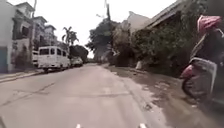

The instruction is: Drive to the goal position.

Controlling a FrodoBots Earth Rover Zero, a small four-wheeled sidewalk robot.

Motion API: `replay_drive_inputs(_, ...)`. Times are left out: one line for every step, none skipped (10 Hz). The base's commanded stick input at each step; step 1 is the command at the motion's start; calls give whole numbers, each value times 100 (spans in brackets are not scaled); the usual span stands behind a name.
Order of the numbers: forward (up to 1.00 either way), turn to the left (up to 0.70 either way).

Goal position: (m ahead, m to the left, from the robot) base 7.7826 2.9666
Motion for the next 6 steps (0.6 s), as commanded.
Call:
replay_drive_inputs(85, -34)
replay_drive_inputs(85, -34)
replay_drive_inputs(85, 0)
replay_drive_inputs(85, 0)
replay_drive_inputs(85, 0)
replay_drive_inputs(85, 0)
